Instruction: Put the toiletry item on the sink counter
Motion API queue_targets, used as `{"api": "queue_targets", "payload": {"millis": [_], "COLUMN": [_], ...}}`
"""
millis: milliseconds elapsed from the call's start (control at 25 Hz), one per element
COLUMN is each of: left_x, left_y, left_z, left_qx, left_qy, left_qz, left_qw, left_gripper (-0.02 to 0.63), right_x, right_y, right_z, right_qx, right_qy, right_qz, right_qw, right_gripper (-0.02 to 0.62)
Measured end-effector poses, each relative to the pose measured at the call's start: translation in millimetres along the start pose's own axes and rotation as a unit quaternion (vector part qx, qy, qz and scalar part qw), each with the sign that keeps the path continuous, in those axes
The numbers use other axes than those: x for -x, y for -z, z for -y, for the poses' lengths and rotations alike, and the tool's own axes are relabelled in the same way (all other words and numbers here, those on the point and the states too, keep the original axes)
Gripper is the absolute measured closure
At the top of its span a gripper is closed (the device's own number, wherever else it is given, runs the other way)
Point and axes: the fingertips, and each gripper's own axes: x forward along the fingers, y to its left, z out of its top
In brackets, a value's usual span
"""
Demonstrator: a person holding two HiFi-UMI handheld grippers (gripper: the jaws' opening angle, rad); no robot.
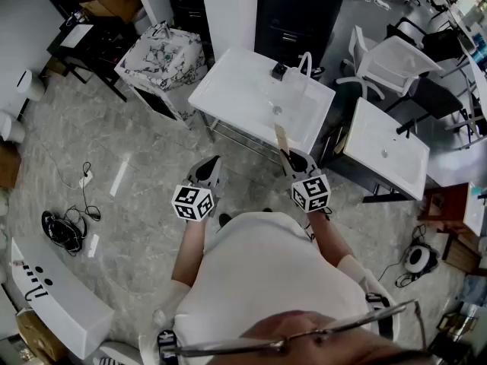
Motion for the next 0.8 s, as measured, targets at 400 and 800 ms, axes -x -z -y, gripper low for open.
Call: {"api": "queue_targets", "payload": {"millis": [400, 800], "left_x": [0.4, 8.8], "left_y": [-0.6, 2.4], "left_z": [-5.3, -19.6], "left_qx": [-0.001, 0.002], "left_qy": [0.003, 0.014], "left_qz": [0.000, -0.006], "left_qw": [1.0000, 0.9999], "left_gripper": [0.601, 0.601], "right_x": [-4.4, -12.6], "right_y": [-5.0, -2.3], "right_z": [-0.8, -10.8], "right_qx": [-0.007, -0.029], "right_qy": [0.002, 0.010], "right_qz": [0.005, 0.005], "right_qw": [1.000, 1.000], "right_gripper": [0.561, 0.561]}}
